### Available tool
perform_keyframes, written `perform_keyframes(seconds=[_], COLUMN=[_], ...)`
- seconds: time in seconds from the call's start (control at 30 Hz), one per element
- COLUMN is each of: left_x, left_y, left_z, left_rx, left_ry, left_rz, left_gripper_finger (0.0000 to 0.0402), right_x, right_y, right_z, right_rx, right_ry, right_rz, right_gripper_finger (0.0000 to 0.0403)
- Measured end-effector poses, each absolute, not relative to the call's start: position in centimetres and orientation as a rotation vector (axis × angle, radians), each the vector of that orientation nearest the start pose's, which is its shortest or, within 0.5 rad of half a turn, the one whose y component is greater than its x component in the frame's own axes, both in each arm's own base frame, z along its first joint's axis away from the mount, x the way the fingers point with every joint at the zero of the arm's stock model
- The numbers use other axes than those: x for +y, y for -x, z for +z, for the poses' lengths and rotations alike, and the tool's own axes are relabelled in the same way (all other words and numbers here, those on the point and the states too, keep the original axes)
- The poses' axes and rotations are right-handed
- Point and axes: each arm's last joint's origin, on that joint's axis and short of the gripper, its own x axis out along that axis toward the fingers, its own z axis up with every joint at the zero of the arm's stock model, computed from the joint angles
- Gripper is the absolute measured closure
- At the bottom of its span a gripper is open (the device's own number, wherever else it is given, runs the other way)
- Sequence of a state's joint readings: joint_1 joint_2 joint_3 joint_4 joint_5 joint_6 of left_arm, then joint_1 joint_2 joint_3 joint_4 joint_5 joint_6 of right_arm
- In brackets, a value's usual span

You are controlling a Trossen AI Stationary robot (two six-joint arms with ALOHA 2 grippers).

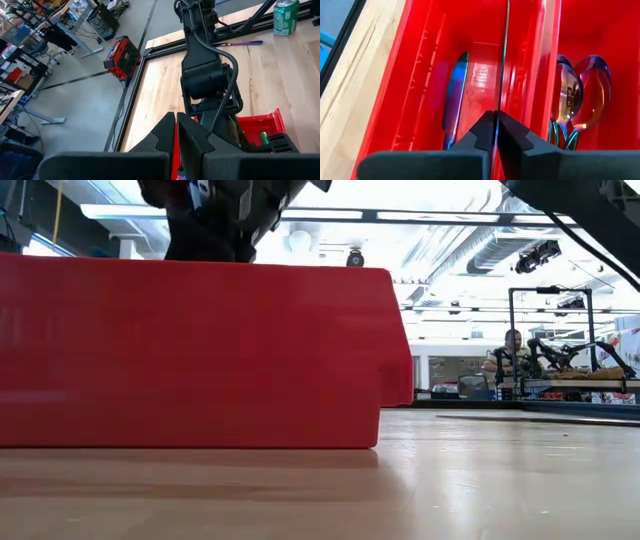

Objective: Sort silverware
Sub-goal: Put the purple table knife into the bottom red bin

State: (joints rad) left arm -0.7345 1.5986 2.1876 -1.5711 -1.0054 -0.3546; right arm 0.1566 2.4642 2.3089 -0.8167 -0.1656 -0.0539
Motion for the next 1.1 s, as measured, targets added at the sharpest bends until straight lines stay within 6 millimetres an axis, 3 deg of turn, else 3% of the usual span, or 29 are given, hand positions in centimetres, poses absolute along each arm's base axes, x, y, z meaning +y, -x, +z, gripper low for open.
perform_keyframes(seconds=[0.33, 0.53, 0.77, 0.97, 1.1], left_x=[-14.5, -14.6, -14.8, -14.8, -15.1], left_y=[-19.7, -19.7, -19.7, -19.6, -20.2], left_z=[48.4, 48.3, 48.3, 48.3, 47.4], left_rx=[0.573, 0.588, 0.596, 0.588, 0.580], left_ry=[-0.411, -0.389, -0.366, -0.342, -0.387], left_rz=[0.348, 0.323, 0.304, 0.315, 0.373], left_gripper_finger=[0.0401, 0.0401, 0.0401, 0.0401, 0.0401], right_x=[9.7, 11.5, 13.1, 12.5, 11.8], right_y=[-52.6, -51.3, -46.4, -41.7, -38.4], right_z=[21.7, 24.3, 28.7, 30.7, 32.1], right_rx=[0.895, 0.879, 1.039, 1.300, 1.334], right_ry=[0.132, 0.274, 0.331, 0.230, 0.208], right_rz=[0.356, 0.348, 0.358, 0.273, 0.129], right_gripper_finger=[0.0261, 0.0234, 0.0240, 0.0241, 0.0241])
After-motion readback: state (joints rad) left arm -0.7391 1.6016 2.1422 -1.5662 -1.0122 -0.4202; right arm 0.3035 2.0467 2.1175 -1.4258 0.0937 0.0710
